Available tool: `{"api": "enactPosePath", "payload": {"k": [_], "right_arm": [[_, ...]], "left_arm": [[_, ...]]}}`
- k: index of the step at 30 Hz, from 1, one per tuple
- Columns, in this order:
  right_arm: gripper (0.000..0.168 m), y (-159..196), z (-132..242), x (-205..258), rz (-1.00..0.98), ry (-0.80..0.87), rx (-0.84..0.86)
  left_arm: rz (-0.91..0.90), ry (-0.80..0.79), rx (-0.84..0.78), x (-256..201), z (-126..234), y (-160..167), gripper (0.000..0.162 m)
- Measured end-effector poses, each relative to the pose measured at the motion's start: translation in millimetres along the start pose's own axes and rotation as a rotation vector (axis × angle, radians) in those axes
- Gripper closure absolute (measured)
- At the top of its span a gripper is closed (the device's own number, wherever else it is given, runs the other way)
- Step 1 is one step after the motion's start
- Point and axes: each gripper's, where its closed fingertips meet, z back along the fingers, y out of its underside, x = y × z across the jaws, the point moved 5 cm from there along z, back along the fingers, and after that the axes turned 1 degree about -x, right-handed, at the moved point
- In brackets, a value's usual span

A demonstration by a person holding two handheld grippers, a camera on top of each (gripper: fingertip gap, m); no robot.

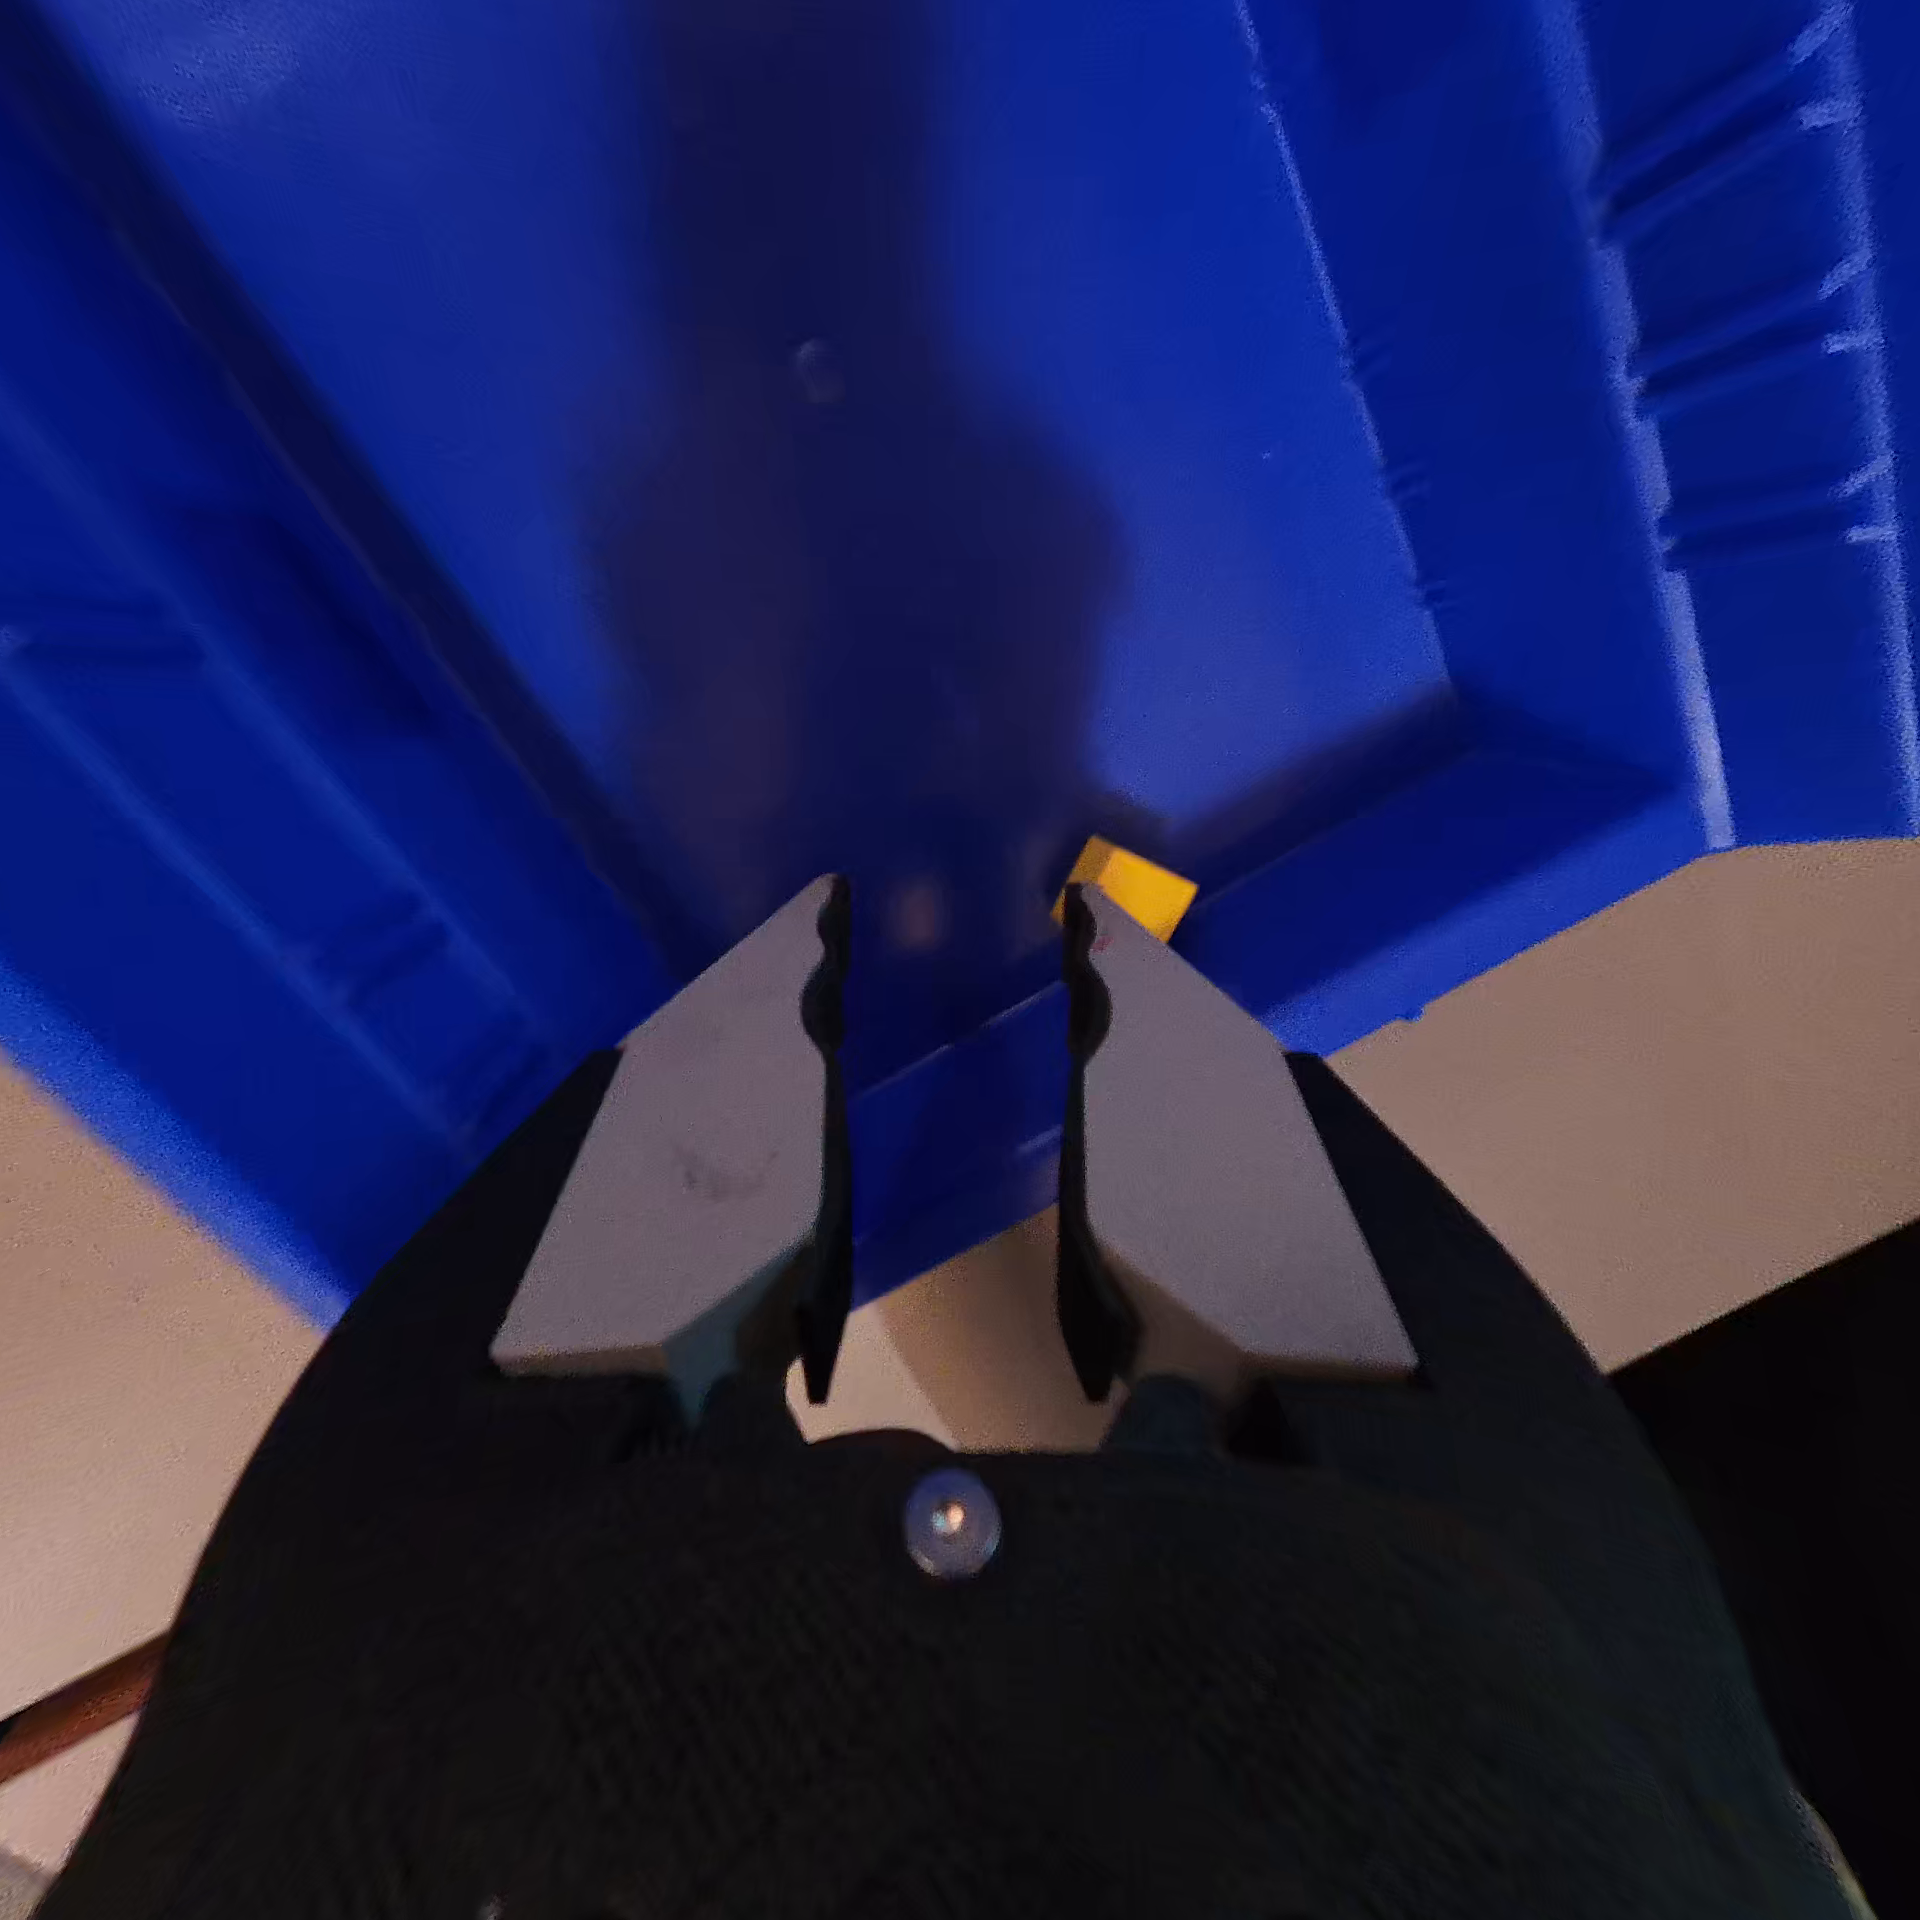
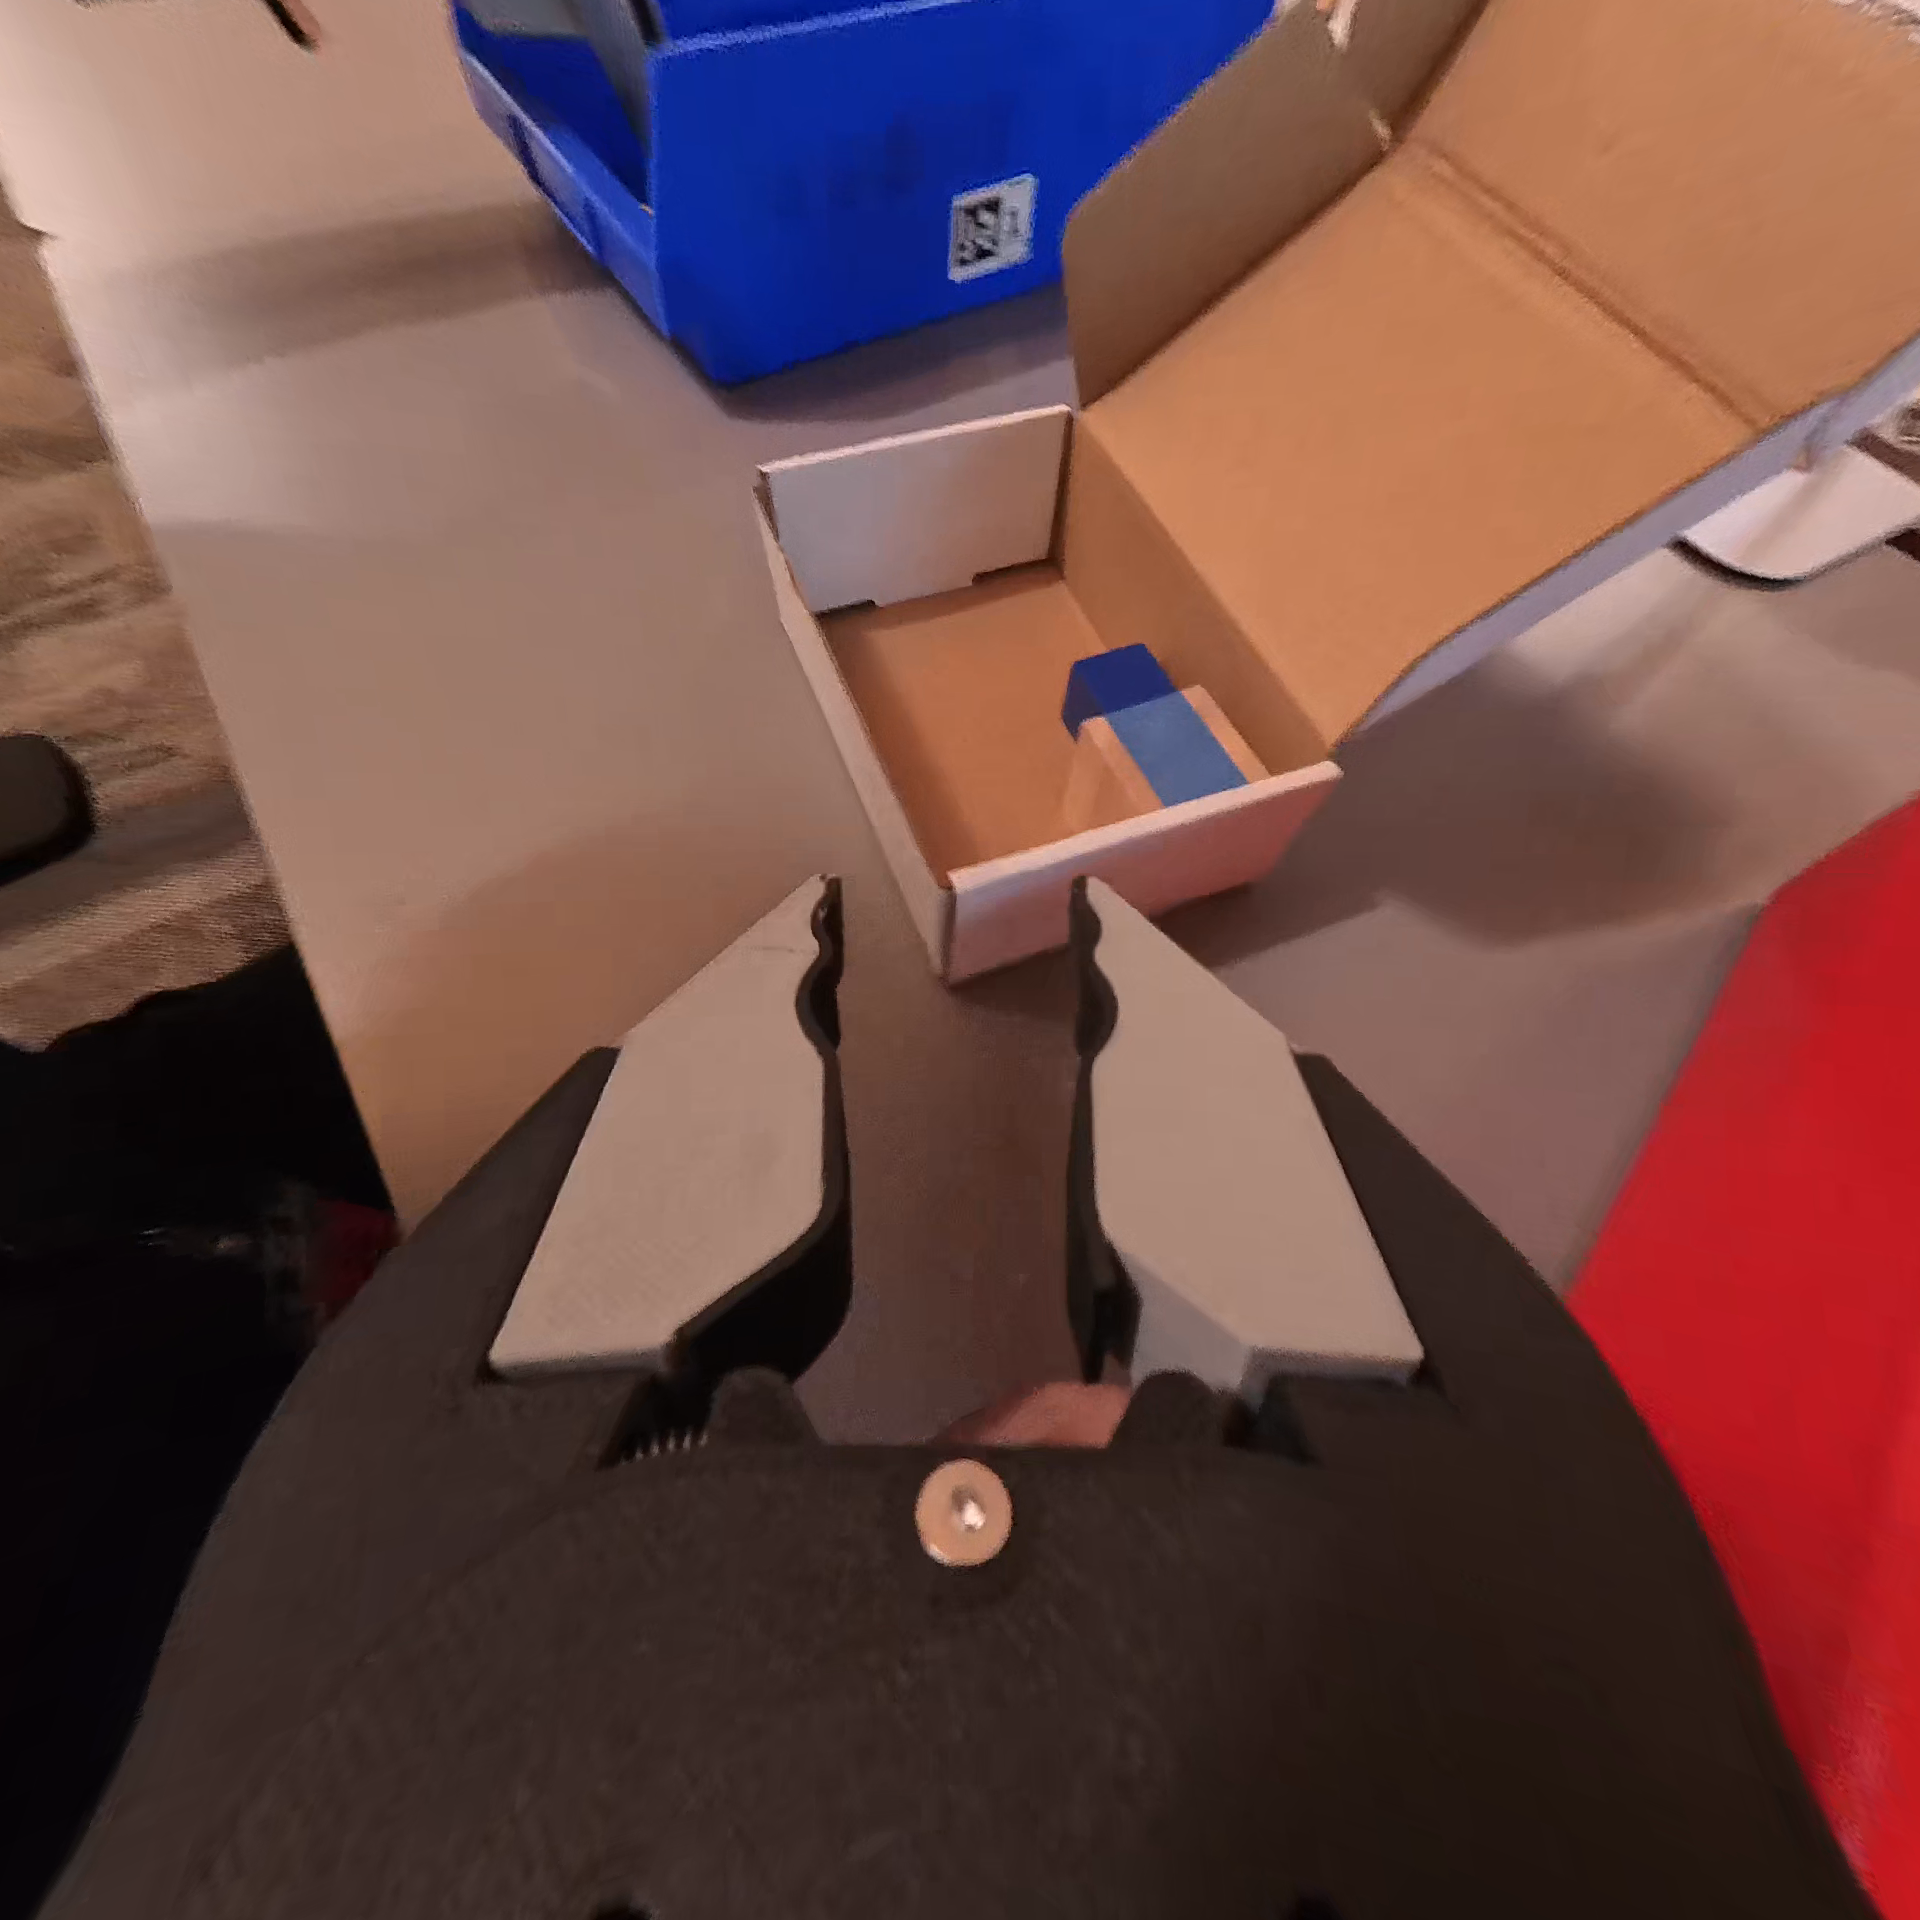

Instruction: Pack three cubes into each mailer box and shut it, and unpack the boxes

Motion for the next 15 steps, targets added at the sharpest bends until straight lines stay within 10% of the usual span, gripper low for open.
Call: {"api": "enactPosePath", "payload": {"k": [15], "right_arm": [[0.127,6.6,-14.7,-17.6,0.009,-0.1,0.009]], "left_arm": [[-0.044,0.093,0.224,-20.5,-22.8,5.4,0.113]]}}
